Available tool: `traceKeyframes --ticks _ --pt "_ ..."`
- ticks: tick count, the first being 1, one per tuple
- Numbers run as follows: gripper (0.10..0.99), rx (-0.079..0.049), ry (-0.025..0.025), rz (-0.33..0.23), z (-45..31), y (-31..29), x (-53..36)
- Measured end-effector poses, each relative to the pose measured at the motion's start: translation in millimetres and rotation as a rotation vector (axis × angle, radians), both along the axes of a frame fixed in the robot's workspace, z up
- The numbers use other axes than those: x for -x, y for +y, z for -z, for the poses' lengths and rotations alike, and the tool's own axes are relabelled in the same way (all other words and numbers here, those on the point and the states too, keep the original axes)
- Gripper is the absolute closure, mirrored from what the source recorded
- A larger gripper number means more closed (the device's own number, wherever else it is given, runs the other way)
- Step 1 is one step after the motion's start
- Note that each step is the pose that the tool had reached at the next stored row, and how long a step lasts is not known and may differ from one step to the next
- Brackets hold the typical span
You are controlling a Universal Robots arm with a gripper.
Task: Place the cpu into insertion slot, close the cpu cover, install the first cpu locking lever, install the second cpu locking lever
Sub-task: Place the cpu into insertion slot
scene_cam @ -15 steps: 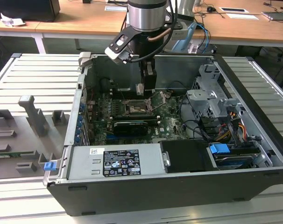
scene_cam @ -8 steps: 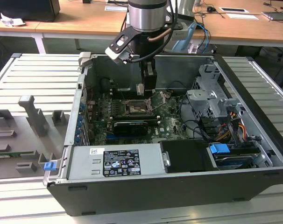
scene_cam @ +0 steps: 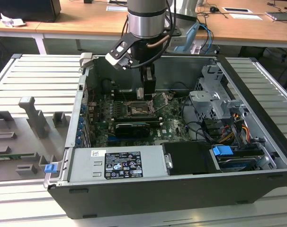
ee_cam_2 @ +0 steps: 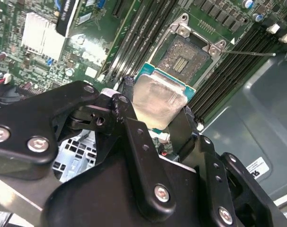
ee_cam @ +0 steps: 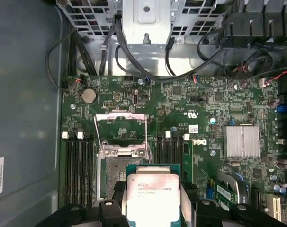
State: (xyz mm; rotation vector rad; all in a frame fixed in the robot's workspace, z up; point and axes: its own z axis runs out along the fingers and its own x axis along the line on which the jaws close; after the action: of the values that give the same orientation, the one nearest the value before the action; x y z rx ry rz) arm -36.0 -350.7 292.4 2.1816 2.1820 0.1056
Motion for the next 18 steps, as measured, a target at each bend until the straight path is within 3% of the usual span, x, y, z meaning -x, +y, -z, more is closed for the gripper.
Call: traceKeyframes --ticks 2,18 --pt "0.545 0.000 0.0000 -0.002 5.5 0.1 2.4" --pt "0.545 -0.002 0.0027 -0.007 11.0 0.9 9.1"
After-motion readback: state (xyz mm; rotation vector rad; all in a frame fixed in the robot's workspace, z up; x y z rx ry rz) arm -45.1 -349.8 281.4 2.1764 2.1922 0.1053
